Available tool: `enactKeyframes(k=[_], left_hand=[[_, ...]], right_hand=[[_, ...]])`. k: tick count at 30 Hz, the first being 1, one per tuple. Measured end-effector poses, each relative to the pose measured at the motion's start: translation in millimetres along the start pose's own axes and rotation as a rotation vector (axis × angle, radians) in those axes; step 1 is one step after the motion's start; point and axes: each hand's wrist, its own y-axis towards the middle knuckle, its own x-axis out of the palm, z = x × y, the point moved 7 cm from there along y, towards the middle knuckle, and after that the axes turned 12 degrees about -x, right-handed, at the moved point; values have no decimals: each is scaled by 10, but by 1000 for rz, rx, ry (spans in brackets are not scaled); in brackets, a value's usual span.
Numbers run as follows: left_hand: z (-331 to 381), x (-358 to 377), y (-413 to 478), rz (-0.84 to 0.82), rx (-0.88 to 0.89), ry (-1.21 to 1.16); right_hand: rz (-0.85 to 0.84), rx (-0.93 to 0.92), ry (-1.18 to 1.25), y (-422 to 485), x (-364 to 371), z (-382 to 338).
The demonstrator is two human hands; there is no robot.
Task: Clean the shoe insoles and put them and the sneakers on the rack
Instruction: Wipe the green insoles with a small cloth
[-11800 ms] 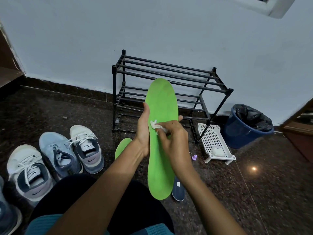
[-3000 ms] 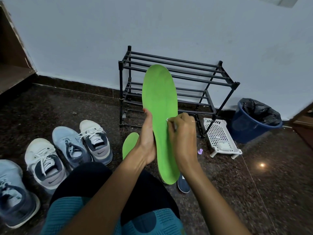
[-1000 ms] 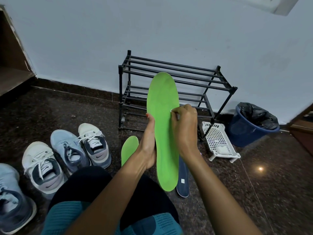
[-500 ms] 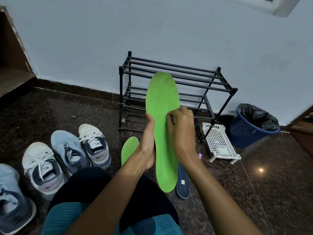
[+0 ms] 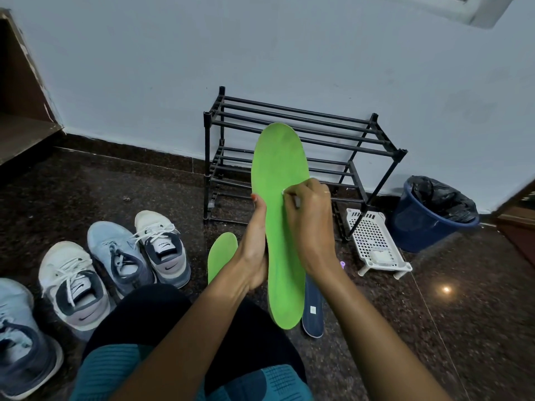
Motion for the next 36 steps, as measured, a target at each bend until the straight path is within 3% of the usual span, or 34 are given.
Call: enactKeyframes(k=[5,12,19,26,32,36], left_hand=[[-48,46,-6,-31,-32,69],[0,43,-23,-36,-4,3],[-30,73,-30,-42,-18,86],[-13,21,-12,5,-6,5],[-47,103,-31,-66,-25,91],[-18,89,-35,-55,-12,84]], right_hand=[[54,117,9,117,-70,233],[17,-1,6,12,-2,7],[56,132,39,133,-70,237],[-2,-32,34,15,16,-63],[51,114,48,188,-111,241],[38,73,76,144,-50,150]])
